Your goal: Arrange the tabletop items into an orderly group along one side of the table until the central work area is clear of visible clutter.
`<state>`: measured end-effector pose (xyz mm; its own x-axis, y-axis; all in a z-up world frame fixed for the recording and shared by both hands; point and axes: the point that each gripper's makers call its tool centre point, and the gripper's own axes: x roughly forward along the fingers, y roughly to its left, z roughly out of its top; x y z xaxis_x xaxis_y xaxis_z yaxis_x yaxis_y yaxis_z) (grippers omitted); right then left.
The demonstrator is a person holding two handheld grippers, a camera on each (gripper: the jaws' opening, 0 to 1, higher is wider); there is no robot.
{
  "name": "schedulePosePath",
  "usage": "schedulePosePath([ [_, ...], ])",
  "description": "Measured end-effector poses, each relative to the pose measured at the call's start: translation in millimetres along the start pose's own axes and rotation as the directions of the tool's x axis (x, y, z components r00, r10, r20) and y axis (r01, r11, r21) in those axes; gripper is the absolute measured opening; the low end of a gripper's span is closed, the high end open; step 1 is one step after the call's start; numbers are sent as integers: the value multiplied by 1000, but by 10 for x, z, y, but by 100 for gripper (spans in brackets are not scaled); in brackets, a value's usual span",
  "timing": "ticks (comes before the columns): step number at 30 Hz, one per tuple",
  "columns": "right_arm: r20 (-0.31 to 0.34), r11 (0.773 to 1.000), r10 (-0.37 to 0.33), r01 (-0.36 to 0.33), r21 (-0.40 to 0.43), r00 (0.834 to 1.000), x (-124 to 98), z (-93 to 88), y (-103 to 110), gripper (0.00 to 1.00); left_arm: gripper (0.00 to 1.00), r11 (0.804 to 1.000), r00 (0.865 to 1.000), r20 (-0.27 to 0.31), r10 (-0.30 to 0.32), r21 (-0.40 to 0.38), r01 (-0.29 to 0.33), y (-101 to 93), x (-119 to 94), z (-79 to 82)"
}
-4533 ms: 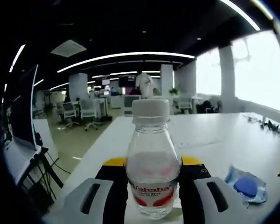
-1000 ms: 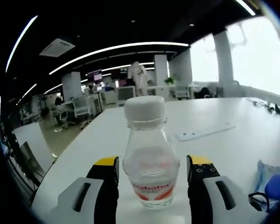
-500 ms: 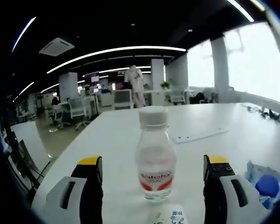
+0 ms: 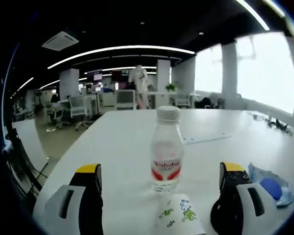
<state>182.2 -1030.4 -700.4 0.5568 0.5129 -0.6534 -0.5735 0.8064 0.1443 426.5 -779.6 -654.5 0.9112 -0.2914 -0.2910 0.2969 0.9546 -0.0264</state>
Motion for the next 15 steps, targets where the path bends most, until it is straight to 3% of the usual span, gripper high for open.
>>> schedulePosePath([
  [15,-6,999,21,-22,-25,1000,-17,16,124,94,98,1000,1000,-7,-16,19,16,44,-427,-78],
])
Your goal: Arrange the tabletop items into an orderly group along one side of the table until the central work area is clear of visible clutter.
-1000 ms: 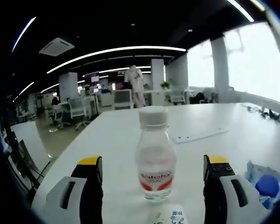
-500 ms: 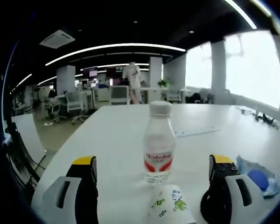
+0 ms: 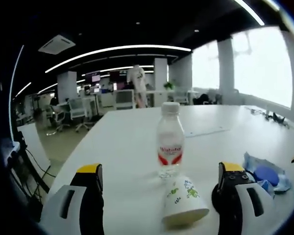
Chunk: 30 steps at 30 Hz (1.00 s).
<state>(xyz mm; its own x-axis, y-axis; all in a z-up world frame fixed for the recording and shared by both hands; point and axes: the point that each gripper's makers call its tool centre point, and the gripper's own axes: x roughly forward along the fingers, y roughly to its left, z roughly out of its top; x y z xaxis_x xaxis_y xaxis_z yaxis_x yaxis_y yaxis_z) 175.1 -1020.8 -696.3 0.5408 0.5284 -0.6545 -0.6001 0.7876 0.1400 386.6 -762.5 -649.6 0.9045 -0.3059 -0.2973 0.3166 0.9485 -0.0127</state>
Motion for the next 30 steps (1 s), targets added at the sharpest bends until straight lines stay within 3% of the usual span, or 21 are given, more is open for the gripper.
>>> schedulePosePath([
  [13,2,1000,5,-5,-3,1000,-3,-4,50,94,86,998,998,12,-56,32,56,-59,-227,-96],
  [30,9,1000,6,-6,-10,1000,-8,6,85,93,70,991,995,-78,-65,109,74,39,-231,-411],
])
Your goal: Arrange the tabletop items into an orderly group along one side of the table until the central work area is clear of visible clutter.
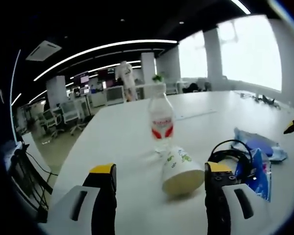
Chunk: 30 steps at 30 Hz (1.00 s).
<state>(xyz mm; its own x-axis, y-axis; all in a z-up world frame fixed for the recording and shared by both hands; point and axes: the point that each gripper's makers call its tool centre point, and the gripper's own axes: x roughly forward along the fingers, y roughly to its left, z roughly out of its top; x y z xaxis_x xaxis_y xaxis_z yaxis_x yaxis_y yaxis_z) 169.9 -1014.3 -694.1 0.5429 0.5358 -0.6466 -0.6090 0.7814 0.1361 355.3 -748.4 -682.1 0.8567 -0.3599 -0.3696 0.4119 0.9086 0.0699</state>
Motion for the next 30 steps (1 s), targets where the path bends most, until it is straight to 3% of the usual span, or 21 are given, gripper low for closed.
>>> schedulePosePath([
  [10,-3,1000,2,-2,4,1000,15,-11,5,93,61,1000,999,-53,8,23,-7,39,66,-144],
  [22,-3,1000,3,-3,4,1000,21,-20,-14,92,32,997,996,-87,-12,71,18,-51,119,-201],
  [26,3,1000,3,-3,3,1000,18,-7,-15,92,28,995,997,-70,-34,95,40,-127,127,-170],
  [30,30,1000,14,-14,-3,999,18,38,13,92,19,992,995,-93,-32,116,43,-166,141,-207],
])
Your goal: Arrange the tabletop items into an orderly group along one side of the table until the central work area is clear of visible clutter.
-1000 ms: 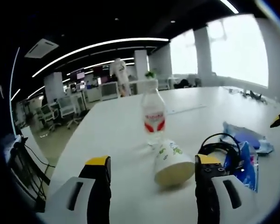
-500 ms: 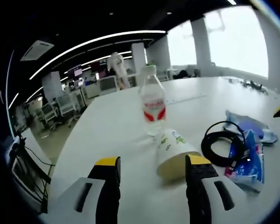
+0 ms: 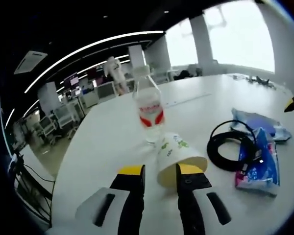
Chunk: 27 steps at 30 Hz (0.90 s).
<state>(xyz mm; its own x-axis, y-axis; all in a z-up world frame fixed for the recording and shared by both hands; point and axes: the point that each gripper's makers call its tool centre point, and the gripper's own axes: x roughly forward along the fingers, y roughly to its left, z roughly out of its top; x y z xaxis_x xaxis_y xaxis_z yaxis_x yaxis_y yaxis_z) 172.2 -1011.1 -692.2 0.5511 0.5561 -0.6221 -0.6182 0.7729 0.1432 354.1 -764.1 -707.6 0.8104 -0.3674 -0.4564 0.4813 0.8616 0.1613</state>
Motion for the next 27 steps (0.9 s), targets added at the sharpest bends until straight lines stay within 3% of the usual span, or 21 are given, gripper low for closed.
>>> schedulePosePath([
  [6,10,1000,2,-1,-3,1000,0,27,8,92,7,1000,1000,-16,-11,2,11,-54,18,-34],
  [8,7,1000,2,-2,-5,1000,1,23,9,92,5,1000,999,-43,1,6,-1,-40,26,-76],
  [16,24,1000,8,-7,-12,1000,0,55,36,92,1,998,999,-40,10,-58,-12,10,11,-87],
  [19,41,1000,9,-9,-19,999,-6,82,42,92,1,993,999,-30,-20,-114,16,-17,-14,-59],
  [27,96,998,9,-2,-70,995,-23,184,50,92,1,985,994,-50,-100,-145,92,-120,-119,20],
])
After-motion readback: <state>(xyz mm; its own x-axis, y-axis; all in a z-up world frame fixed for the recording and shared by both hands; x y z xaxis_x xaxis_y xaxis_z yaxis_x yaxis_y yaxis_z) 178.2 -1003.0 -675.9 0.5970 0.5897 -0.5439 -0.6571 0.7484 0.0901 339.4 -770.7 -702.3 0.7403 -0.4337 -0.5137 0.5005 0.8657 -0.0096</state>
